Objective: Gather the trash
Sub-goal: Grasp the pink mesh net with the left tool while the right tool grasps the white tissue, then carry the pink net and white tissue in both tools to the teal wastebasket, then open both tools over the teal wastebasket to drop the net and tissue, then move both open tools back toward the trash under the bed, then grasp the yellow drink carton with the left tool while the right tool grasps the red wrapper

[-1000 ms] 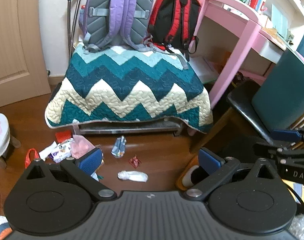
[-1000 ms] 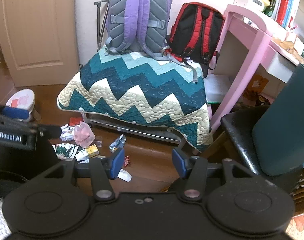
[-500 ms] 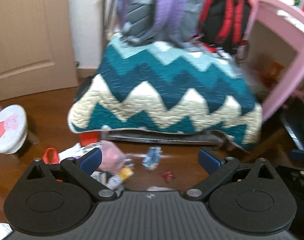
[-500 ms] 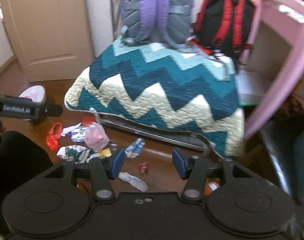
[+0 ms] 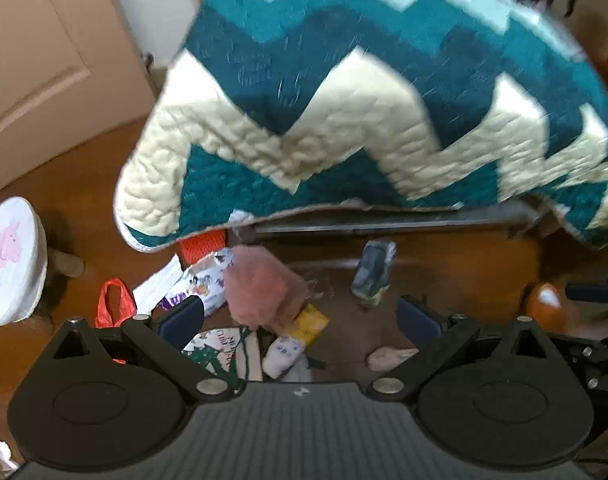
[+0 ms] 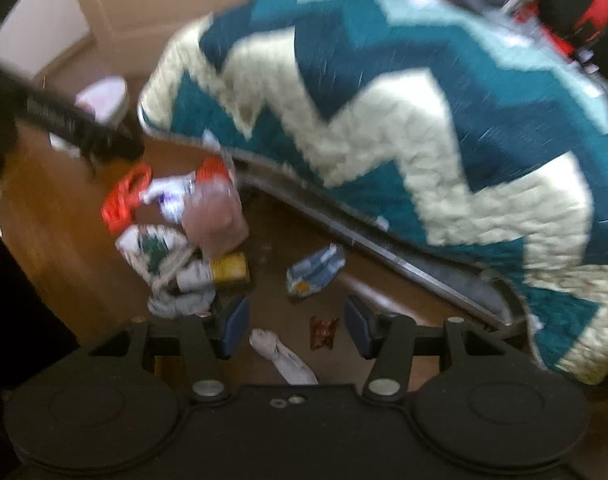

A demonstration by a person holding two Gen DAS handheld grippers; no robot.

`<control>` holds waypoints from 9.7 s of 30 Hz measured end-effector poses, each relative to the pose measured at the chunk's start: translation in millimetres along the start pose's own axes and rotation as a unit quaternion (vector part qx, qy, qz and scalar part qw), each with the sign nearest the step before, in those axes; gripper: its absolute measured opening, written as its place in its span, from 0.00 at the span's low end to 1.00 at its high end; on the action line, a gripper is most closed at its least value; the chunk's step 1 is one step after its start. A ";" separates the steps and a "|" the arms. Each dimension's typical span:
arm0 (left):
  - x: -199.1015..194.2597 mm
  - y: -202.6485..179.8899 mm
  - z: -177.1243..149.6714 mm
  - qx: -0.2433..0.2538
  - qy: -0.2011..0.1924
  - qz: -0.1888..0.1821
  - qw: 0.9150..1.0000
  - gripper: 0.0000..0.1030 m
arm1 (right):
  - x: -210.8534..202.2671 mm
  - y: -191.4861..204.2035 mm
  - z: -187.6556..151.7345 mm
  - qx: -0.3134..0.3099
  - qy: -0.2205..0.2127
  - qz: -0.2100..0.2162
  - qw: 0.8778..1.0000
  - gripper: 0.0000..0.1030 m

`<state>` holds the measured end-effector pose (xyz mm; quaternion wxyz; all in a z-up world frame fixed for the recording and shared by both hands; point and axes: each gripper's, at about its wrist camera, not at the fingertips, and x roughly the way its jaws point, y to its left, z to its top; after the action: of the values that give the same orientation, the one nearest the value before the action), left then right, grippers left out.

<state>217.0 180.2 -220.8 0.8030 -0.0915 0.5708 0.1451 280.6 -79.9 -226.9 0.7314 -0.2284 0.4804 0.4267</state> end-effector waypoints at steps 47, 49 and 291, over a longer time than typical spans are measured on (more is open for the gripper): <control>296.2 47.7 2.8 -0.032 0.183 0.033 0.982 0.34 | 313.2 65.7 -82.2 -0.298 0.162 0.040 0.940 0.17; 290.6 46.7 4.9 -0.026 0.184 0.029 0.982 0.30 | 308.1 63.4 -80.8 -0.295 0.155 0.038 0.942 0.17; 324.2 -33.3 -59.2 0.207 0.210 -0.017 0.955 0.44 | 314.5 -20.2 -48.5 0.039 0.198 0.010 0.979 0.29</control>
<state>274.8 172.1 -546.8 0.6687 0.0388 0.7425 -0.0124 327.8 0.6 -531.8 0.6257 -0.2752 0.6343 0.3611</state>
